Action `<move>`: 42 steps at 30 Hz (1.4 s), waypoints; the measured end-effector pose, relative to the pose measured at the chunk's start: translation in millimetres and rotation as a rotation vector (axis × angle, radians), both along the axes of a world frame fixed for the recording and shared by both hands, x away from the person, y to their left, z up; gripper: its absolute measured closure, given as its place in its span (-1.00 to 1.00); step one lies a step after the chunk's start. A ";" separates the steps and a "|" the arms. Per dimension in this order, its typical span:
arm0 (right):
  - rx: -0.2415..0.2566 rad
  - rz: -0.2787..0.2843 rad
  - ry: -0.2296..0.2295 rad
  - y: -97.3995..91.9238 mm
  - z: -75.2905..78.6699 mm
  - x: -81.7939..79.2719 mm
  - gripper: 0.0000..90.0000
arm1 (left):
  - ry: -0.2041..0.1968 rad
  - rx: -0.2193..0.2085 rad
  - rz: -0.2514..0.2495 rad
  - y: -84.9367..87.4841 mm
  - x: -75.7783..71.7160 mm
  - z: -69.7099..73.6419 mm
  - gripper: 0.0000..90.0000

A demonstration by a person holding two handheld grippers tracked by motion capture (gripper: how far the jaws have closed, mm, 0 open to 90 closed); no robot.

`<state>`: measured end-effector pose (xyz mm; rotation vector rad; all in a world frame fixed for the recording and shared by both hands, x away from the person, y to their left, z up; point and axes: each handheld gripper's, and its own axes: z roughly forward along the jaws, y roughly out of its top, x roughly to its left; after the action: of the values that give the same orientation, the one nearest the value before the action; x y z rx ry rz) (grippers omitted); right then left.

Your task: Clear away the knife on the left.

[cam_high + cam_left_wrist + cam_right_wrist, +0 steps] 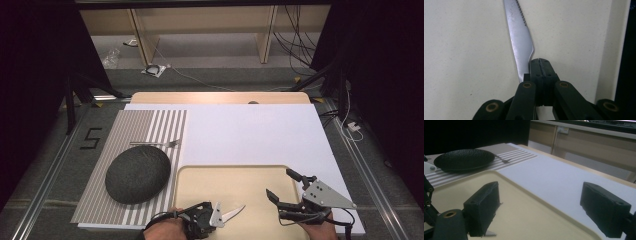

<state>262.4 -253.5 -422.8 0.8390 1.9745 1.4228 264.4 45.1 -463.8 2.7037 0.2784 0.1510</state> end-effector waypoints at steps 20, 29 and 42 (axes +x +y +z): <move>0.001 0.003 0.001 -0.5 0.6 -0.7 -0.63 | -0.010 -0.003 0.057 11.3 11.7 -0.5 0.98; 0.001 0.003 0.001 -0.5 0.7 -0.8 -0.63 | -0.015 -0.004 0.077 17.2 16.8 -0.7 0.98; 0.000 0.005 0.001 -0.5 0.5 -0.5 -0.63 | -0.004 -0.001 0.101 23.3 21.7 -0.3 0.98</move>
<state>261.9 -254.1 -422.3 0.8359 1.9783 1.4252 286.1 68.4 -464.1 2.6892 0.4136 0.1857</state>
